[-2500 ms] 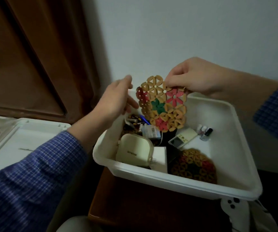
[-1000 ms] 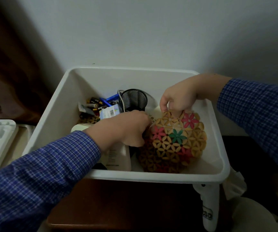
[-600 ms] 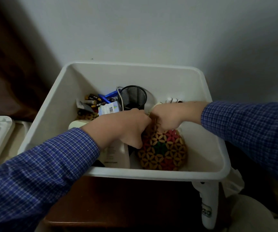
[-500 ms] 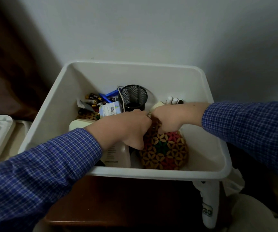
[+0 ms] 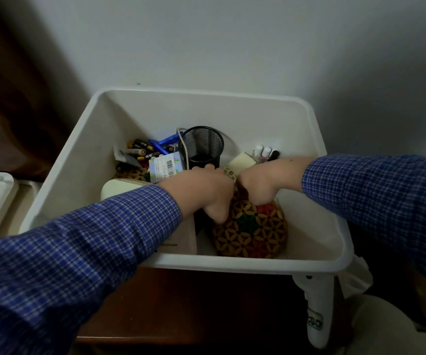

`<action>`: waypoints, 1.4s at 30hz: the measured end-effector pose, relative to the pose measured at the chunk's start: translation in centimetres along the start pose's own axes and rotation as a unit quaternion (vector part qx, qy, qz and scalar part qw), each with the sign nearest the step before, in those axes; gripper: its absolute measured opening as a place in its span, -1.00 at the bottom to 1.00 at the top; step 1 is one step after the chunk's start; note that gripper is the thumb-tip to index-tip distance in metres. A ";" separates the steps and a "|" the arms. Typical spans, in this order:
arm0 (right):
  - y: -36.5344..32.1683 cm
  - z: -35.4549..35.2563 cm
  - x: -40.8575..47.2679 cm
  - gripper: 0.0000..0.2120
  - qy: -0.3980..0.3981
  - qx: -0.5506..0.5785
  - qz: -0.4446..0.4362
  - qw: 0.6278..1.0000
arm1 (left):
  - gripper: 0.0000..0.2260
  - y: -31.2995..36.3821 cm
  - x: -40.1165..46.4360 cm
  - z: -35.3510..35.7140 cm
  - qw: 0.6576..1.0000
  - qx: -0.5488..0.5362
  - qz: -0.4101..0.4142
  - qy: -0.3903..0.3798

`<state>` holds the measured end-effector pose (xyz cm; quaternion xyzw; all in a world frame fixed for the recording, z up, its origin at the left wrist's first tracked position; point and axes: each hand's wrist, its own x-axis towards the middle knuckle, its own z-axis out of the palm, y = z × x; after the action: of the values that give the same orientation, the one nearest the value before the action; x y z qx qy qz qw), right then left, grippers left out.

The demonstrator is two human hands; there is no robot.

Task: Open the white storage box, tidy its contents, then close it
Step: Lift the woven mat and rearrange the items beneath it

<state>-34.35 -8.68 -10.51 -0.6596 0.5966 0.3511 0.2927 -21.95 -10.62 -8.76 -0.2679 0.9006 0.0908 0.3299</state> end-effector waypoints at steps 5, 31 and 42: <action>-0.3 0.1 0.5 -0.85 0.003 -0.020 0.002 1.000 | -0.65 0.2 -0.1 0.3 1.000 0.012 0.000 -0.001; -0.2 0.1 -0.2 -0.77 0.019 0.050 0.003 0.999 | -0.70 -0.3 -0.1 0.0 0.999 -0.029 0.044 0.009; -0.1 -2.2 -5.1 -0.76 0.212 0.106 -0.013 0.971 | -0.79 -8.6 -11.6 -2.5 0.942 -0.249 -0.012 0.224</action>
<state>-34.21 -7.46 -5.08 -0.6920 0.6702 0.1345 0.2321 -11.22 -13.76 0.71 -0.3661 0.8966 0.2455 0.0431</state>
